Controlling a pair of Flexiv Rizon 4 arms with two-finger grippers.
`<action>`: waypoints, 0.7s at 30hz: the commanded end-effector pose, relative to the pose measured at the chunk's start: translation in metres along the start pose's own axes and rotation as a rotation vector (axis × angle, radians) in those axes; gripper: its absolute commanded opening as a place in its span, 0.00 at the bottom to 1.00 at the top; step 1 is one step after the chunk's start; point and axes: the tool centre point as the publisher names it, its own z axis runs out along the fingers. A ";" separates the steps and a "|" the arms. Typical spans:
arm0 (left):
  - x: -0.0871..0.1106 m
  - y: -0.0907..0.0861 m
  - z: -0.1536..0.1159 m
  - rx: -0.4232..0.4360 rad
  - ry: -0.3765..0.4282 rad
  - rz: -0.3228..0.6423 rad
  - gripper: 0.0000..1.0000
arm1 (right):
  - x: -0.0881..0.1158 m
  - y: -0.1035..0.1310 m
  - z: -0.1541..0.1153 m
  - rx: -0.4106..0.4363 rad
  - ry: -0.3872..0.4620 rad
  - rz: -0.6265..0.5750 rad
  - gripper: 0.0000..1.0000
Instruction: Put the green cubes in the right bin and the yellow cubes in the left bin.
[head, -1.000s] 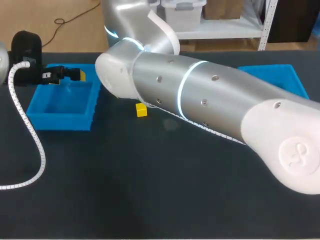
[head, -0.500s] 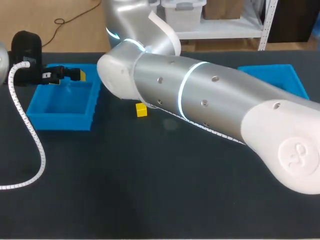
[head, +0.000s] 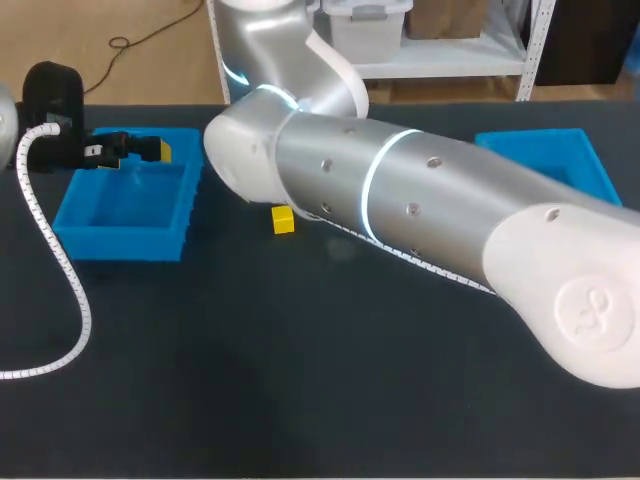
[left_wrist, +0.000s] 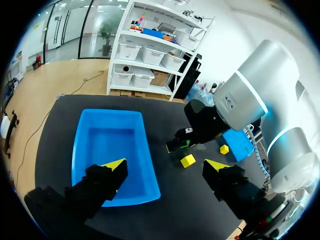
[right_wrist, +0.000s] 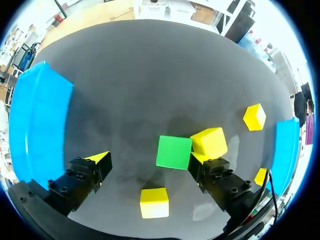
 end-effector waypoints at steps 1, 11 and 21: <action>0.001 0.002 0.000 0.011 -0.007 0.002 1.00 | -0.011 0.004 0.003 0.014 0.013 -0.013 1.00; 0.001 0.002 0.000 0.011 -0.007 0.002 1.00 | -0.012 -0.004 0.009 0.023 0.011 -0.006 0.00; 0.001 0.002 0.000 0.011 -0.007 0.002 1.00 | -0.009 -0.013 0.008 0.031 -0.007 -0.016 0.00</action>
